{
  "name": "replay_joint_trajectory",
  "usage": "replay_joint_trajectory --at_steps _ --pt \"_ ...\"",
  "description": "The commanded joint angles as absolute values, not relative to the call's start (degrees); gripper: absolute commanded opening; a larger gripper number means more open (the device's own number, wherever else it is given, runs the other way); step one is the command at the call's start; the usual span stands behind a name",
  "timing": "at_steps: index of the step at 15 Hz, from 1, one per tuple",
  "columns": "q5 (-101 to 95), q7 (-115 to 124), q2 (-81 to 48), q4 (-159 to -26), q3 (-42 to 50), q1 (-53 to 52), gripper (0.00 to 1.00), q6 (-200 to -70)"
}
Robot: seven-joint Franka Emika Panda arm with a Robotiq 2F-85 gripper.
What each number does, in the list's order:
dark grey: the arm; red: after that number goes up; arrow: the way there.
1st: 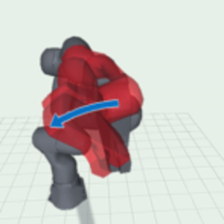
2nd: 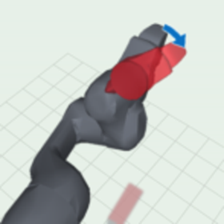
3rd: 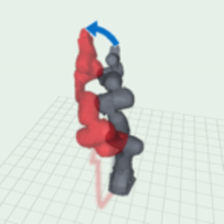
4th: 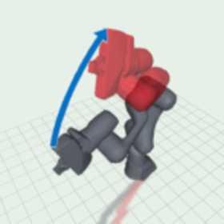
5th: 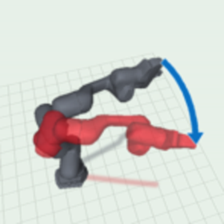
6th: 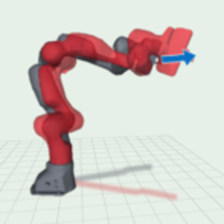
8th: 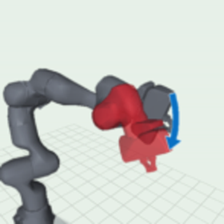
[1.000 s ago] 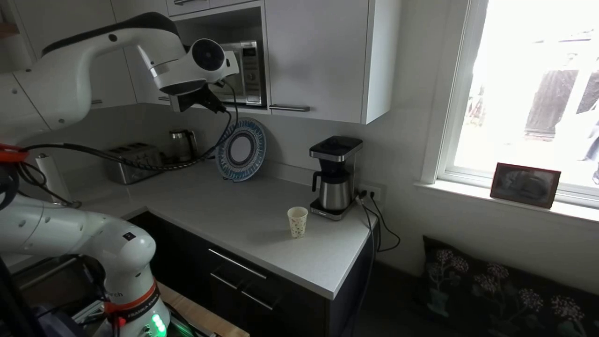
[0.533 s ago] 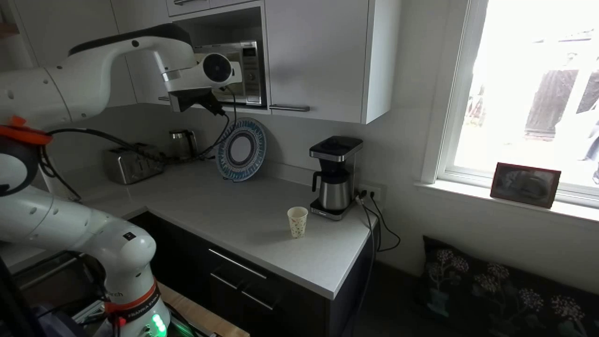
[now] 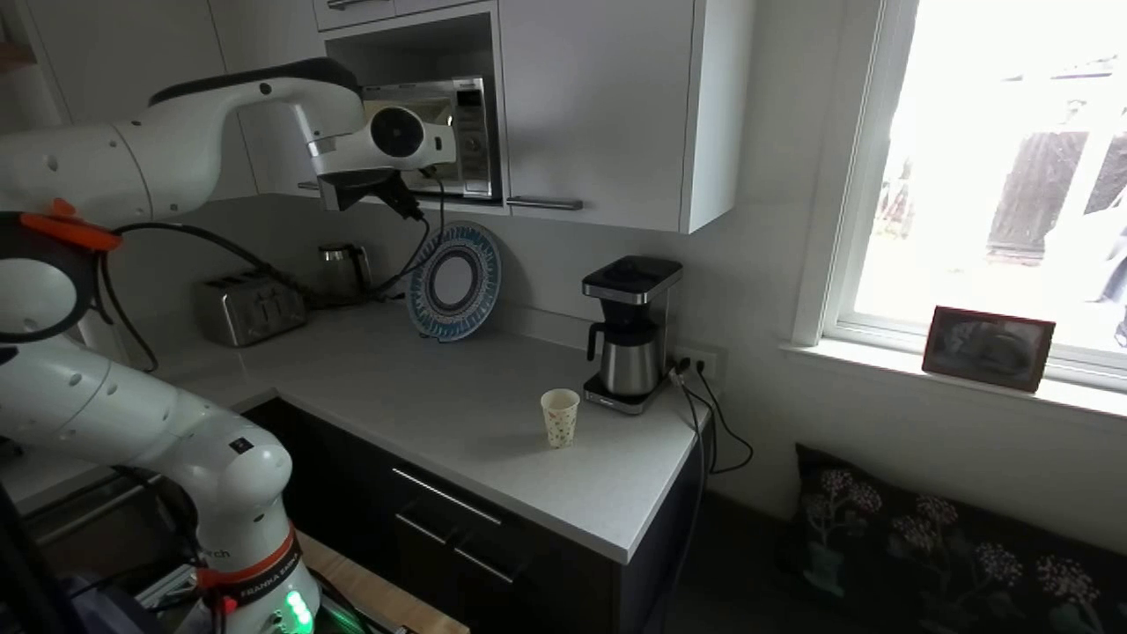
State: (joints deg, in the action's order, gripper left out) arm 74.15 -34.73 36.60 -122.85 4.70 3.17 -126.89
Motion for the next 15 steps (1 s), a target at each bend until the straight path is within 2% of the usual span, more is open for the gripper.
replay_joint_trajectory --at_steps 1,11,15 --pt "73.9 -34.6 36.5 -122.7 4.9 3.1 0.01 -126.8" --pt "77.5 -32.7 34.6 -120.9 4.9 3.1 0.00 -128.7" --pt "79.5 -29.0 33.0 -119.6 3.2 3.4 0.00 -133.5"
